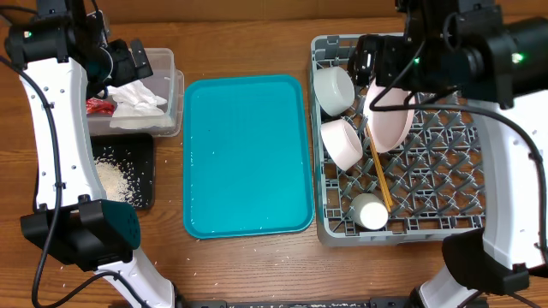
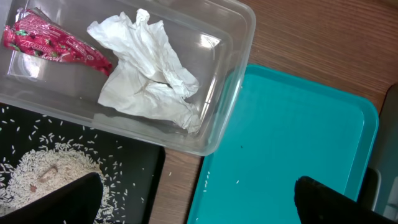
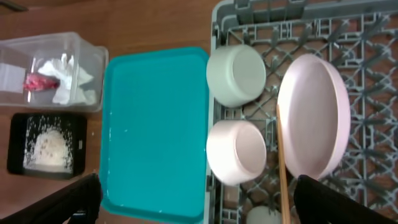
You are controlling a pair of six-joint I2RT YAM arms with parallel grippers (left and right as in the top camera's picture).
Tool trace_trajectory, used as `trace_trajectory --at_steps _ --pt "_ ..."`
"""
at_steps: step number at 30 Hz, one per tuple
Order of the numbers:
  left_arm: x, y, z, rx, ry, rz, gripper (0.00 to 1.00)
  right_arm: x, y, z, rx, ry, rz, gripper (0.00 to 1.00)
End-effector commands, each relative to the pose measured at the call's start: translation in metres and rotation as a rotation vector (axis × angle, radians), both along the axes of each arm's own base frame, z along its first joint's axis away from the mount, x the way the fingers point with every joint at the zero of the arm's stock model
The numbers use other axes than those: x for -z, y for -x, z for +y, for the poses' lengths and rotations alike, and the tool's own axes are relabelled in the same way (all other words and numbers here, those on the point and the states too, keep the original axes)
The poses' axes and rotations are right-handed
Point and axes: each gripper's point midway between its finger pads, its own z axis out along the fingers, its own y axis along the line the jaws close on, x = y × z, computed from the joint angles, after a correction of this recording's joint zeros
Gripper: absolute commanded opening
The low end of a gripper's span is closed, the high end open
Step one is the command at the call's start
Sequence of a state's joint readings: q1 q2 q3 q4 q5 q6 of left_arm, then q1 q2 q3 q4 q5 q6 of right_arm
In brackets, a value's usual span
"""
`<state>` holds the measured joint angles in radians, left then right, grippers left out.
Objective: Sort waste into correct bins and load items into the dishwasher
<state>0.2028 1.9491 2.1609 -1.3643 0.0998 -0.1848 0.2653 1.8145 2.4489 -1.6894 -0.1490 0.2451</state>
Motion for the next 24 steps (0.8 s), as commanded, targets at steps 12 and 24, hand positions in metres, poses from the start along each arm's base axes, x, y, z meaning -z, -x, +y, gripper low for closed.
trace_trajectory --at_steps 12,24 --pt "-0.007 -0.003 -0.003 0.006 -0.006 -0.021 1.0 -0.014 0.0 -0.013 -0.084 0.055 -0.086 1.0" --pt "-0.007 -0.003 -0.003 0.006 -0.006 -0.02 1.0 -0.065 -0.011 -0.024 -0.051 0.043 -0.433 1.0"
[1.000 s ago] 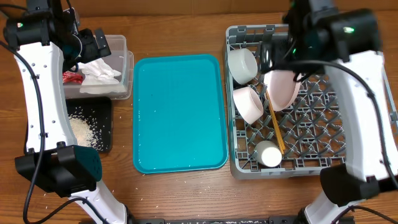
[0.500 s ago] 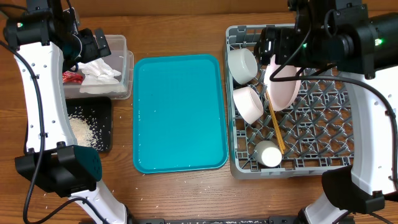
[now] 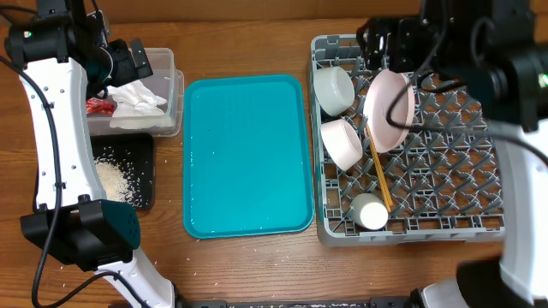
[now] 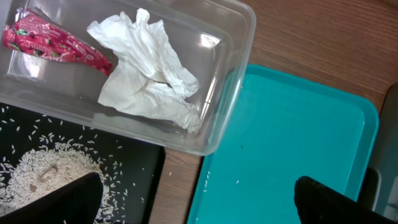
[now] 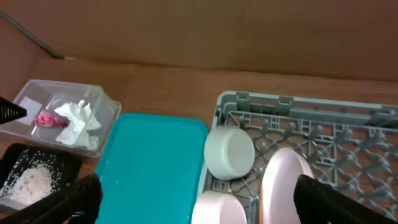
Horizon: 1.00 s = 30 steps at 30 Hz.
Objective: Sort waste into correct bins and load items into the dishwasher
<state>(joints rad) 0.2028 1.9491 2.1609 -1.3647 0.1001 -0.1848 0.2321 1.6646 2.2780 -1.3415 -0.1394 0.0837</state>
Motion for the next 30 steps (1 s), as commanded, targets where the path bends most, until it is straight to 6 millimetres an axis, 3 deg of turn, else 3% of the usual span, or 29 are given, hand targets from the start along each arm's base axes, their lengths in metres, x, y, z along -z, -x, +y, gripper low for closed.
trace_trajectory --at_steps 1,11,13,17,21,25,30 --pt "-0.007 -0.003 -0.003 0.006 -0.007 -0.021 1.0 -0.005 0.019 -0.019 0.038 0.01 -0.072 1.0" --pt "-0.007 -0.003 -0.003 0.006 -0.007 -0.021 1.0 0.051 0.055 -0.066 0.156 -0.02 -0.273 1.0" --pt "-0.007 -0.003 -0.003 0.006 -0.007 -0.021 1.0 0.071 0.066 -0.076 0.183 -0.026 -0.339 1.0" --pt "-0.007 -0.003 -0.003 0.006 -0.007 -0.021 1.0 0.13 0.094 -0.094 0.238 -0.035 -0.47 1.0" --pt "-0.007 -0.003 -0.004 0.007 -0.007 -0.021 1.0 0.179 0.114 -0.101 0.263 -0.048 -0.574 1.0" --pt "-0.007 -0.003 -0.004 0.007 -0.007 -0.021 1.0 0.211 0.127 -0.098 0.249 -0.068 -0.68 1.0" --pt "-0.007 -0.003 -0.004 0.007 -0.007 -0.021 1.0 0.228 0.134 -0.099 0.251 -0.07 -0.712 1.0"
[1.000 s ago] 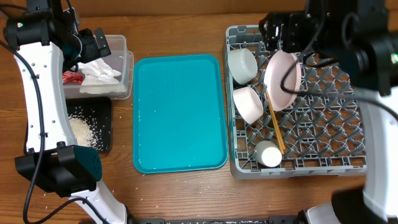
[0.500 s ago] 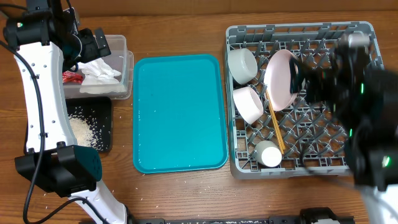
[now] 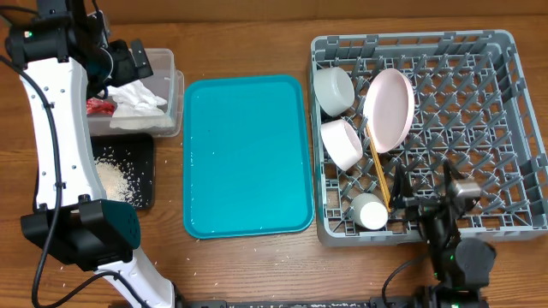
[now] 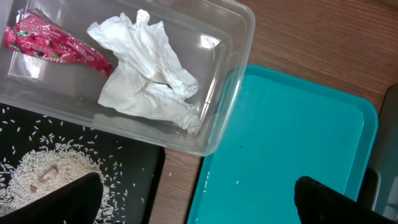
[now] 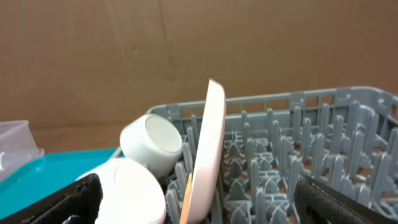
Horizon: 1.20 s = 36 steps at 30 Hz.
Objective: Sort waste into correct bins and load items into the dishwasher
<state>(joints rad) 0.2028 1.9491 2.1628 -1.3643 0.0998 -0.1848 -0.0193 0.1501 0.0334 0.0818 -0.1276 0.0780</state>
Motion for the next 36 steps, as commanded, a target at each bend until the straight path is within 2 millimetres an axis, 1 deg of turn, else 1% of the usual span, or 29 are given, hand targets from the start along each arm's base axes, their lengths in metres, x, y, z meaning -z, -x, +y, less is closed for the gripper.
trace_trajectory --at_steps 1,6,10,36 --pt "-0.006 -0.003 -0.004 0.008 -0.006 -0.018 1.0 0.002 0.004 -0.001 0.003 0.001 -0.023 1.0" --pt "-0.006 -0.003 -0.004 0.008 -0.006 -0.018 1.0 0.003 0.009 0.0 -0.001 0.0 -0.023 1.0" --pt "-0.006 -0.003 -0.004 0.008 -0.006 -0.019 1.0 0.017 0.009 0.0 0.0 -0.001 0.034 1.0" --pt "-0.004 -0.003 -0.004 0.008 -0.005 -0.014 1.0 0.016 0.009 0.0 0.0 -0.001 0.03 1.0"
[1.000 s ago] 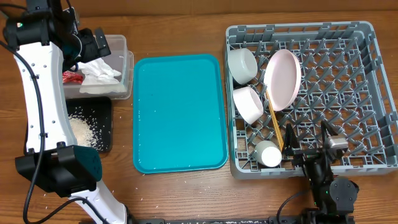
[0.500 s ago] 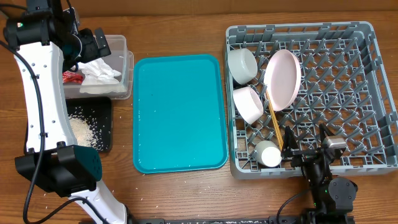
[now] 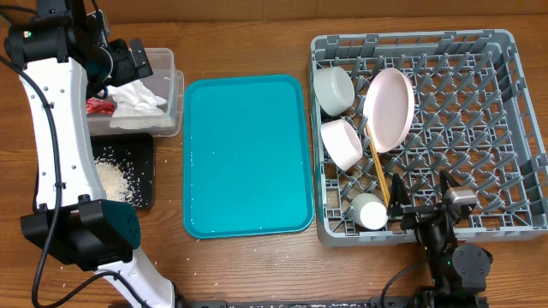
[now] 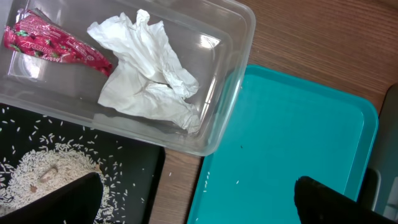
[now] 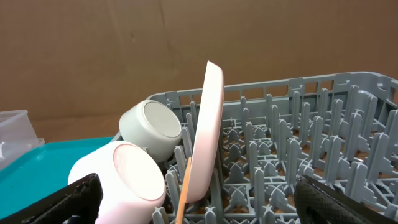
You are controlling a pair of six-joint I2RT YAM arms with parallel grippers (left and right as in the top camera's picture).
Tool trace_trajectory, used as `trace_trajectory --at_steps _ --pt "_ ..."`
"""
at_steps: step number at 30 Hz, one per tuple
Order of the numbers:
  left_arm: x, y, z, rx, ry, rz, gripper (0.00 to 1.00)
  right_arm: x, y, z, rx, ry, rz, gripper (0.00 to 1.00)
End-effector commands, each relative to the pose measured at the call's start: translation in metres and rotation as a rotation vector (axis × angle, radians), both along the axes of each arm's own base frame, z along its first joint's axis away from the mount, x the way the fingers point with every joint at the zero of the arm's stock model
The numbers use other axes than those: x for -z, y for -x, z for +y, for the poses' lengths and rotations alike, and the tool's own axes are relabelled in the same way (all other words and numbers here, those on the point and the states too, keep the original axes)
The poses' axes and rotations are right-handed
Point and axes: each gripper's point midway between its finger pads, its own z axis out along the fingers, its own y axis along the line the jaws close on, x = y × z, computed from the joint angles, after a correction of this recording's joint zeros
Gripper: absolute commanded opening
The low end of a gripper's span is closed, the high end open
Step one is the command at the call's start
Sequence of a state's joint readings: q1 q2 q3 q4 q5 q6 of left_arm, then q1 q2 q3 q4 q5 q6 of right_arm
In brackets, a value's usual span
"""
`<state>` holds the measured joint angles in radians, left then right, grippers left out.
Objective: Sort waste into correct bins and load items into the dishwasher
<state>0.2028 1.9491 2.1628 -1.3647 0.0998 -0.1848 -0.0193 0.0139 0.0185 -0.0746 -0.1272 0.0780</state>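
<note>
The grey dish rack (image 3: 505, 128) holds an upright pink plate (image 3: 390, 107), a pale green cup (image 3: 334, 88), a pinkish bowl (image 3: 341, 143), a wooden chopstick (image 3: 378, 175) and a small white cup (image 3: 370, 211). My right gripper (image 3: 421, 190) sits low at the rack's front edge, open and holding nothing, looking across the plate (image 5: 208, 130) and bowl (image 5: 124, 177). My left gripper (image 3: 128, 60) hangs open over the clear bin (image 4: 230, 93), which holds white tissue (image 4: 149, 68) and a red wrapper (image 4: 53, 43).
A bare teal tray (image 3: 247, 154) lies in the middle with a few rice grains on it. A black tray (image 3: 144, 184) with a heap of rice (image 4: 43, 168) sits in front of the clear bin. Brown cardboard stands behind the table.
My right gripper has shifted slightly at the rack's front edge, so its view of the rack is a little closer. The left arm and all objects are unchanged.
My right gripper was open above the pink plate in the rack, then over the rack's back part. After that it was low at the rack's front edge, where it still is. My left gripper stayed open over the clear bin throughout.
</note>
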Motion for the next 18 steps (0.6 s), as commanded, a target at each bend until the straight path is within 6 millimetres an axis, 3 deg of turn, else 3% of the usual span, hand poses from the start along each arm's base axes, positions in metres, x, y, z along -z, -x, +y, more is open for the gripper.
trace_trajectory --at_steps 1,5,8,10,11,18 --pt "-0.004 -0.004 -0.004 0.008 -0.005 -0.013 1.0 0.001 0.0 0.0 0.0 0.0 -0.005 1.0" --pt "-0.007 -0.003 -0.008 0.017 -0.006 -0.02 1.0 0.001 0.0 0.0 0.0 0.0 -0.005 1.0" --pt "-0.021 0.0 -0.018 0.038 -0.012 -0.052 0.99 0.001 0.0 0.0 -0.001 0.0 -0.005 1.0" --pt "-0.046 0.013 -0.024 0.063 -0.051 -0.102 1.0 0.002 0.0 0.0 0.0 0.0 -0.005 1.0" --pt "-0.069 0.02 -0.025 0.064 -0.089 -0.164 1.0 0.001 0.0 0.0 0.0 0.0 -0.005 1.0" --pt "-0.157 0.034 -0.025 0.053 -0.159 -0.511 1.0 0.001 0.0 0.0 0.0 0.0 -0.005 1.0"
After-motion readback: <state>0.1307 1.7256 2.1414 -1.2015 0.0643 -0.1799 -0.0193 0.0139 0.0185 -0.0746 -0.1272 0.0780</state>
